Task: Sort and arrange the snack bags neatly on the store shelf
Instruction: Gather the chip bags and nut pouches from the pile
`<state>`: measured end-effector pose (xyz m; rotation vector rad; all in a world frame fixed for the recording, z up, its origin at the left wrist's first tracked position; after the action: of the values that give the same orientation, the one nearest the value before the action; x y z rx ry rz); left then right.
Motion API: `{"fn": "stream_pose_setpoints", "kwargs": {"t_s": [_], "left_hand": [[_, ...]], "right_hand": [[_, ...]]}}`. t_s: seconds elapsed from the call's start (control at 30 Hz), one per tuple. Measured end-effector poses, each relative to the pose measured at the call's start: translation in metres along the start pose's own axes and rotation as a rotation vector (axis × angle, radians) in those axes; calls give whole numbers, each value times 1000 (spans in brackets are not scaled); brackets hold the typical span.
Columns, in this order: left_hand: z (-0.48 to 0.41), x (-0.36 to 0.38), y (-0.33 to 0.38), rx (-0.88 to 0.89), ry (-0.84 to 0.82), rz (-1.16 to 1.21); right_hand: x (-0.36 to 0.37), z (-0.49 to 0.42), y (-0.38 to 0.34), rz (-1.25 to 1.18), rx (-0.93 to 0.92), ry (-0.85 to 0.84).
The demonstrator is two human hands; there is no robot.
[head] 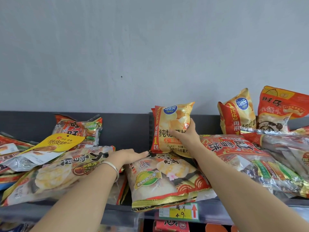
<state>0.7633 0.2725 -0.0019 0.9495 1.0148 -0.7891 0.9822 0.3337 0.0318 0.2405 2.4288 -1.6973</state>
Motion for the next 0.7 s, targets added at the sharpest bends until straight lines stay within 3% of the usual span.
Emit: {"fn": "stream_pose_setpoints", "kwargs": {"t_s": [0.1,0.2,0.27,0.33,0.4,0.5,0.57,0.7], "left_hand": [[4,-7,7,52,163,304],[7,-19,18,95,304,771],[4,-25,23,80,253,1167],[1,-26,24,51,85,1486],[5,-18,28,44,-137,1515],[15,-3,31,28,-247,1334],[16,-3,29,19,-192,1299],[30,-34,23,188,129,1311]], "right_hand": [[-3,0,2,-39,-17,13],[-5,-2,2,-81,-24,65],[-5,-3,3,-88,-28,120],[-6,-4,3,-89,-26,157],[-6,-5,3,-89,-29,174],[-5,-7,3,-84,-34,162],[-4,-7,2,-89,-38,148],[-10,-7,-9,-212,-74,176]]}}
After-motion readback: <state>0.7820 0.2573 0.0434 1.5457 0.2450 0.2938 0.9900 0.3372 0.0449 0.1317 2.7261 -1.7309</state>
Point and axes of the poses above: each hand's wrist, its own z-axis away from the middle knuckle, its own x-axis out of the palm, y = z × x, the point moved 2 cm from there along -z, towards the middle knuckle, and after that the axes turned 1 degree about -x, right-handed, at the moved point
